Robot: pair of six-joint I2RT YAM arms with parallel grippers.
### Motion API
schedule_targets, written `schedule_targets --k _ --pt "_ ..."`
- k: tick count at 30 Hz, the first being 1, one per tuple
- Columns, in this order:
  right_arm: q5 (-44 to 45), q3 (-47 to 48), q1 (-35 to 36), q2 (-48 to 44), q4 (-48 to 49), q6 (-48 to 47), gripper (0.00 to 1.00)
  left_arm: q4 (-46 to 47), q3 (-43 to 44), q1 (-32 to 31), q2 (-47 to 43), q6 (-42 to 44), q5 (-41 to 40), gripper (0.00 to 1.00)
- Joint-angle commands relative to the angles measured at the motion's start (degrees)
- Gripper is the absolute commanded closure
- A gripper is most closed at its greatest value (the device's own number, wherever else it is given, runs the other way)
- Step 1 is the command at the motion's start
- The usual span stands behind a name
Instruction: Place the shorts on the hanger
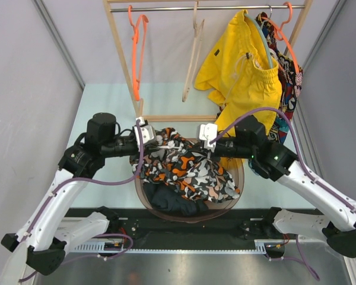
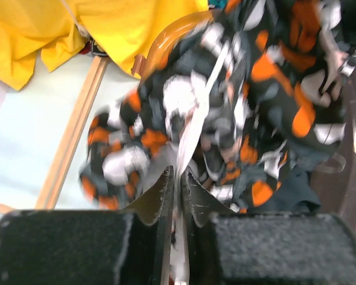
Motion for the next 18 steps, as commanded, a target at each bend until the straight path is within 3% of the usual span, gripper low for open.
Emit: schedule_targets --k 1,4,5,7,12,18 --pt "3.14 1.18 0.53 -3.77 -1.69 -5.77 1.0 3.34 -2.26 1.05 -0.74 3.91 -1.75 0.87" --pt "3.41 1.18 1.4 -4.82 -1.69 -7.52 1.0 2.55 -2.7 1.05 -0.03 5.67 0.71 0.58" --pt "2.97 1.18 1.58 -5.09 -1.78 -7.79 1.0 2.2 -3.22 1.05 0.05 6.02 0.63 0.36" --pt "2.09 1.1 1.84 -6.05 -2.48 -9.36 1.0 4.03 -4.19 1.22 -0.21 4.97 -2.51 0.26" --pt "-0.2 1.1 2.72 -7.64 -4.85 -12.8 1.0 7.29 -4.99 6.75 1.46 1.72 -1.57 0.18" --pt "-1.51 1.1 2.99 -8.87 -5.38 -14.73 1.0 13.26 -9.11 6.85 4.97 -0.91 -4.47 0.14"
